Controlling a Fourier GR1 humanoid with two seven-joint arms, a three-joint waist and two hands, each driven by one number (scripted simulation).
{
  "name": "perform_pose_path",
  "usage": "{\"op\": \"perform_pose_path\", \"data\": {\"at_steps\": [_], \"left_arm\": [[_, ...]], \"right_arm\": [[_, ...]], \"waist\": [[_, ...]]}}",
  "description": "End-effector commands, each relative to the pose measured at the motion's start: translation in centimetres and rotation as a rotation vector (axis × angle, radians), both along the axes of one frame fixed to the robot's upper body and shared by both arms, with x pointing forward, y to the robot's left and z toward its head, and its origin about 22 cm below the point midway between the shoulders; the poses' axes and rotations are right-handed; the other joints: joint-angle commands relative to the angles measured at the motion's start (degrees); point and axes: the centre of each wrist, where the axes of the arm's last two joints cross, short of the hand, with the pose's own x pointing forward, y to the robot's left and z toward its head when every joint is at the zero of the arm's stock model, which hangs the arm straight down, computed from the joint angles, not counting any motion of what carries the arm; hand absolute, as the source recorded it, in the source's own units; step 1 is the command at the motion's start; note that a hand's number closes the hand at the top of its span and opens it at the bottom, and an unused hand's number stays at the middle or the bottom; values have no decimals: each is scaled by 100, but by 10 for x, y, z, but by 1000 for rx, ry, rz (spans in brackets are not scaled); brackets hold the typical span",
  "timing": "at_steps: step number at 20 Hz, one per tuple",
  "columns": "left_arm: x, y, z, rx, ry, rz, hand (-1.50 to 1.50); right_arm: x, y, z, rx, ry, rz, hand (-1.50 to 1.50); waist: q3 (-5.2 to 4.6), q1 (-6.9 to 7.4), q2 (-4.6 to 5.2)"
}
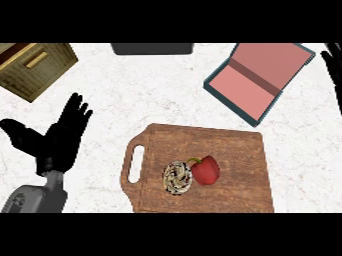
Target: Pick the bell pepper from the cutting board and place it in the cardboard box
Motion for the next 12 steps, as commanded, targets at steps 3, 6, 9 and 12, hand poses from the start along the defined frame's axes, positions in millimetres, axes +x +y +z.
{"op": "perform_pose_path", "data": {"at_steps": [3,6,9,12], "left_arm": [[14,11,41,280,-195,-157,0],[19,23,56,536,-347,-282,0],[12,30,54,563,-342,-351,0],[12,23,41,559,-380,-386,0]], "right_arm": [[-11,27,57,-119,-244,250,-150],[-21,56,116,-205,-504,462,-150],[-40,37,101,-542,-409,470,-150],[-49,30,73,-583,-517,520,-150]], "waist": [[82,31,-148],[71,9,-222],[77,-53,-124],[86,36,-45]]}}
